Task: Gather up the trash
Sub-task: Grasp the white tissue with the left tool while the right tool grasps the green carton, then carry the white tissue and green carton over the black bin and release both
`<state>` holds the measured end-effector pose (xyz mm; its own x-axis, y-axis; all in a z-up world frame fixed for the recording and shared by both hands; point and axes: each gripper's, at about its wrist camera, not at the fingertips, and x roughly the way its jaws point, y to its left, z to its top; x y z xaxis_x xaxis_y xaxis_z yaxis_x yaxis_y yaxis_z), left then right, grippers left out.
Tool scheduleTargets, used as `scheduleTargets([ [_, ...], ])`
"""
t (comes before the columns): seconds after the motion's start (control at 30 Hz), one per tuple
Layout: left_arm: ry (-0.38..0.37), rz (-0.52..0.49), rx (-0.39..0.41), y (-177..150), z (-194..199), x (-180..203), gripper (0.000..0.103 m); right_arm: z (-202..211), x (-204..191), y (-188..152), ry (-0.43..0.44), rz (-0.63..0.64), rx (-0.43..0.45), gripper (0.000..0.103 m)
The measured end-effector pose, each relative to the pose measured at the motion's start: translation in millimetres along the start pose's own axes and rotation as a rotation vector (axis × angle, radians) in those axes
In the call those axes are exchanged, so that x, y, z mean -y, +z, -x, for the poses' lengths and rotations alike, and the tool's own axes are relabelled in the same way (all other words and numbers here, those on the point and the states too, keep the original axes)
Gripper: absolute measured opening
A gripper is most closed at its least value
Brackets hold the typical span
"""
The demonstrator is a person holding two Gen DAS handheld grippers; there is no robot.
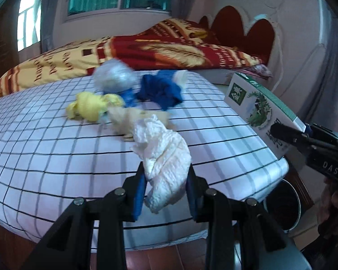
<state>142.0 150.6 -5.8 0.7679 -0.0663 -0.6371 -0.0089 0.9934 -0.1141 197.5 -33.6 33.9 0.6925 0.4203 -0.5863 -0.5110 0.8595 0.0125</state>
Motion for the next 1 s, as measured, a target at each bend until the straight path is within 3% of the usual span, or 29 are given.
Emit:
scheduleTargets([
  [0.37,-0.125,-0.131,0.005,4.8,-5.5,85.9,0.033,68.5,78.7,-39.0,-0.130,-0.086,0.012,0.041],
  [1.0,-0.309,-0.301,-0.028,-8.2,-15.3,209.4,0.033,144.5,187.7,-117.4,-0.312,-0.266,-0.019,0.041],
])
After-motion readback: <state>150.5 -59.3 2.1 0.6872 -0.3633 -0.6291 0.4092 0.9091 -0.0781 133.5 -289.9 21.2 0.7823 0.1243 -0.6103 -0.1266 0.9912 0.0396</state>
